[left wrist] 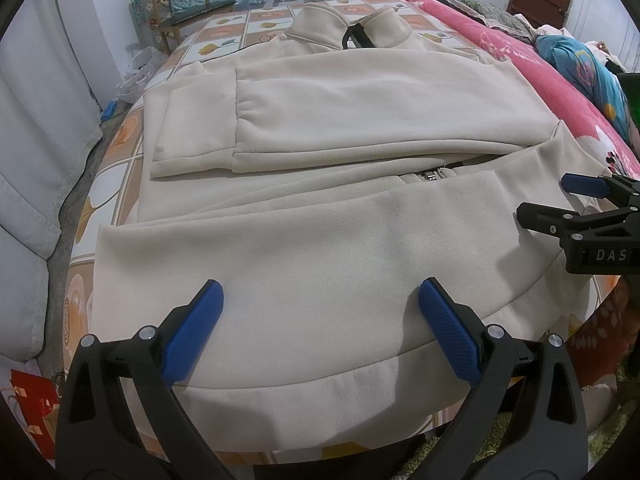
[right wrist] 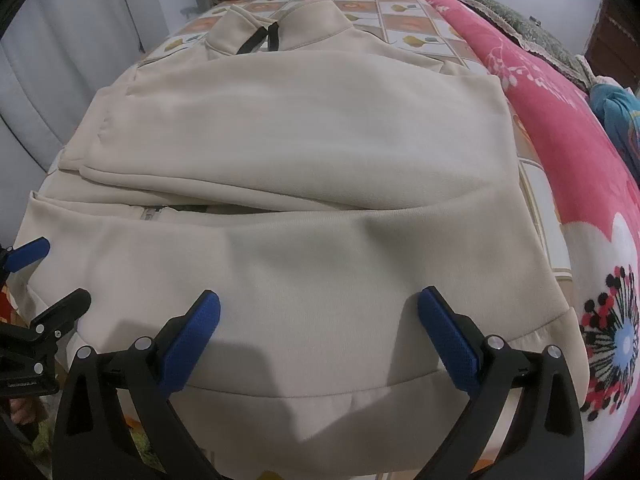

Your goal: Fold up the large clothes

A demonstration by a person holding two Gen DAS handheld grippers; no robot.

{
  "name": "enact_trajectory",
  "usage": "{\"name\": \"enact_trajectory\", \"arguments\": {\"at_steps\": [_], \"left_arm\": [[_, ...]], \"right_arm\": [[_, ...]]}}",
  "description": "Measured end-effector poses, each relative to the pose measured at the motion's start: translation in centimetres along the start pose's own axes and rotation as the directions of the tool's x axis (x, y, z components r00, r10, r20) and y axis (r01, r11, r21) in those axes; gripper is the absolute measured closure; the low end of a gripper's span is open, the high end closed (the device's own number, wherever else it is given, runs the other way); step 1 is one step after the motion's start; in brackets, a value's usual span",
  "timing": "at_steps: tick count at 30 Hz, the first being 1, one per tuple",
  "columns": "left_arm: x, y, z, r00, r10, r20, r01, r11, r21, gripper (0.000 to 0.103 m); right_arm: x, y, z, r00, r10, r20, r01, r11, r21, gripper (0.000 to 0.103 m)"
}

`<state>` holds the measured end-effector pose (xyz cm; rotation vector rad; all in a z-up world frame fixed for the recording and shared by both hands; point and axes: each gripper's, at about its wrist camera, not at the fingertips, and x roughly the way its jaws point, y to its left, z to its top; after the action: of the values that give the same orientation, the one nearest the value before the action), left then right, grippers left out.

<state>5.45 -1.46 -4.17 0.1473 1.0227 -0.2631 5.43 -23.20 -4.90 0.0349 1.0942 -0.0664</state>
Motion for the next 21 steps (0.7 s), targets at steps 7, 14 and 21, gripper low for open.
{"name": "enact_trajectory", "arguments": {"at_steps": [7,14,21], "left_arm": [[0.09,0.04,0.04,1.0,0.003,-0.008,-0.003,1.0,-0.004,0.008],[0.09,-0.01,0.1,1.0,0.004,-0.01,-0.004,1.0,-0.005,0.008],[0.09,0.0,0.12,1.0,0.004,-0.01,-0.004,1.0,-0.004,0.008]], "right_arm": [[-0.04,-0.06,-0.11,1.0,-0.001,0.003,0.001,1.0,0.0,0.007],[-0.05,-0.07,-0.13,1.0,0.0,0.004,0.0,1.0,0.0,0.007],[-0.07,-0.06,-0.14,1.0,-0.002,0.005,0.002,1.0,-0.001,0.007]]}}
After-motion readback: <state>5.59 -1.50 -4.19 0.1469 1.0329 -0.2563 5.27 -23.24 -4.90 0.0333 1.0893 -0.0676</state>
